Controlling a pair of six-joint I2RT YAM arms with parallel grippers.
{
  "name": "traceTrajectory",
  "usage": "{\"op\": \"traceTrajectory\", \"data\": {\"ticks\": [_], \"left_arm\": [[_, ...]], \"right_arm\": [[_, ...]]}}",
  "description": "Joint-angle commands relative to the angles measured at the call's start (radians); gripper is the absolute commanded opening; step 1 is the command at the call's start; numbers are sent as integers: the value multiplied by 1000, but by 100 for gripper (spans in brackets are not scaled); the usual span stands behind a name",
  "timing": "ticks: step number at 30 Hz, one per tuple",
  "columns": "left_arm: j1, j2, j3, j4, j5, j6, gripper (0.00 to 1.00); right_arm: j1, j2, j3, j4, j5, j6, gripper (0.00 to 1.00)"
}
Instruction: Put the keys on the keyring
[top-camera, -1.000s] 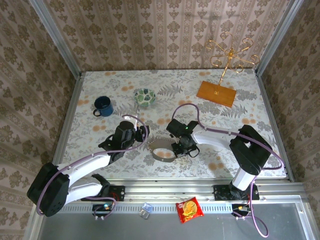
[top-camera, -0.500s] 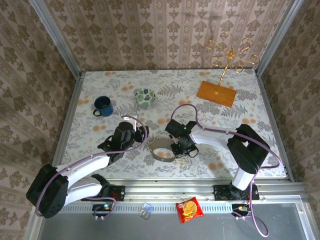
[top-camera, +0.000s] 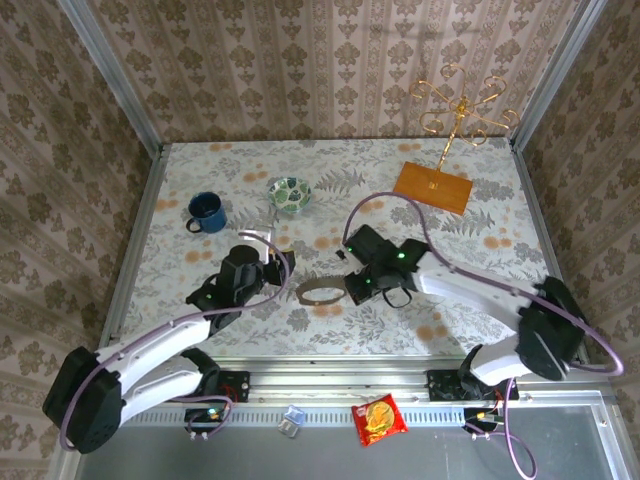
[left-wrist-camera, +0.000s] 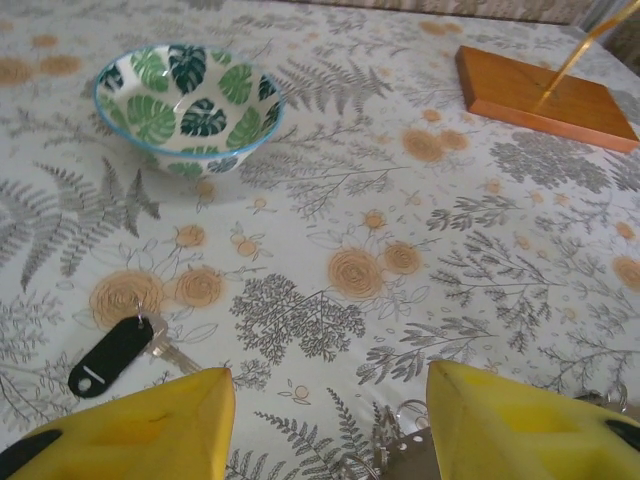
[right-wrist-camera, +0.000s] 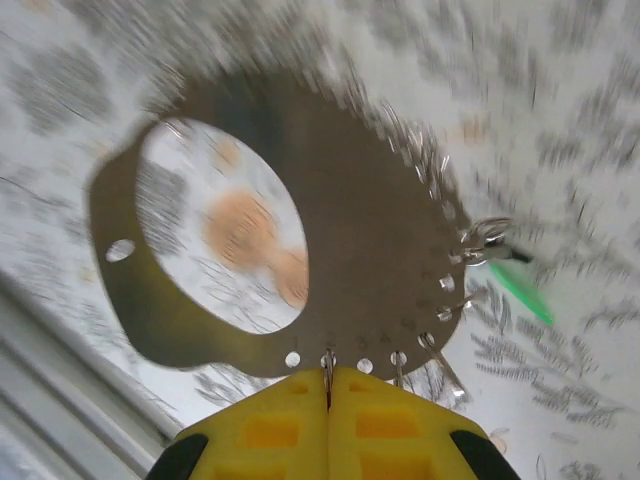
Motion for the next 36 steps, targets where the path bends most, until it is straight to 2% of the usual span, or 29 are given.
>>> {"op": "traceTrajectory", "data": {"ticks": [1, 4, 6, 10, 14, 19, 23, 27, 30, 36], "left_arm": [[-21, -47, 46, -31, 26, 151, 52], [-30, -71, 68, -42, 69, 252, 48], [-27, -69, 103, -98, 60, 305, 44], [-24, -44, 177, -205, 89, 424, 43], [-14, -37, 193, -211, 191, 545, 44], [16, -15, 196, -189, 420, 636, 42], [15, 0, 152, -113, 594, 649, 40], [13, 12, 55, 92, 738, 597, 28], [4, 34, 12, 198, 826, 562, 26], [-29, 54, -24, 285, 860, 521, 26]], "right_arm": [[-2, -83, -31, 116, 9, -144, 0], [-39, -117, -42, 176, -30, -199, 0], [-65, -136, -55, 234, -77, -231, 0], [-90, -189, -116, 382, -180, -318, 0], [-102, -225, -158, 452, -267, -402, 0], [-112, -253, -192, 498, -349, -452, 0], [-112, -263, -207, 527, -377, -451, 0], [-114, -280, -229, 565, -427, -461, 0], [-114, -294, -248, 584, -436, -475, 0], [-112, -298, -261, 604, -483, -484, 0]]}}
